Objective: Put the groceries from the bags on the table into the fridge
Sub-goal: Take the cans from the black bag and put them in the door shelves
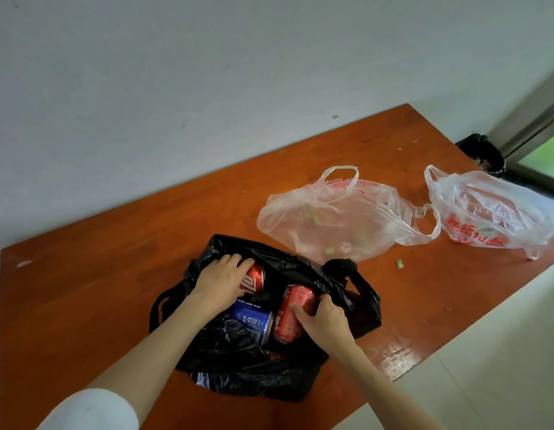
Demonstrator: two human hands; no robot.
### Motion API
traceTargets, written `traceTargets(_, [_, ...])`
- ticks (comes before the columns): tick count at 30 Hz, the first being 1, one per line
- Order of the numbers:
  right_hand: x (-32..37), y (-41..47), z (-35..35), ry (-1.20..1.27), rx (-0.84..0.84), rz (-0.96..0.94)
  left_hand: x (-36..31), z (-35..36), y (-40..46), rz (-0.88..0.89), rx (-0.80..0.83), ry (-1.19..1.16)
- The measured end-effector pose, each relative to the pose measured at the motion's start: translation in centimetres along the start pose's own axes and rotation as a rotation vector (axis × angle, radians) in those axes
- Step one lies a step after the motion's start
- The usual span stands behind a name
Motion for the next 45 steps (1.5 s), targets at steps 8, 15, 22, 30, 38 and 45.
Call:
traceTargets(8, [-1.1,1.3,2.4,0.244,0.106,0.244,1.0,0.6,0.8,-0.079,0.068,0.035])
traceTargets(15, [0.4,-0.3,1.6,0.199,0.063,0.108,0.6,-2.3,-1.5,-0.016,-0.037,-0.205])
traceTargets(22, [3.0,-5.1,-1.5,0.325,-0.099,-0.208,0.2,-6.7,-5.6,-0.036,-0.212,-0.812])
traceTargets(30, [1.1,-10.9,-10.4,0.713,-0.312,-0.29,-6.1,-12.3,-7.2,0.005,-0.307,-1.08])
traceTargets(38, [-12.0,-21.1,-21.8,0.843,-0.616,-0.237,-24.1,-14.8,-8.3,0.204,-0.246,-1.166])
traceTargets(45, [-28.9,-33.3,-33.1,0.843,-0.869,-0.212,-46.4,-15.3,-11.8,0.373,-0.144,-1.183])
Point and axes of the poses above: each hand's wrist, its own y-axis towards the middle knuckle, its own z-axis out of the palm, x = y × z, the point moved 10 cm from there along y, towards the middle knuckle, and after that the axes turned 4 degrees about -x, right-handed, at the moved point
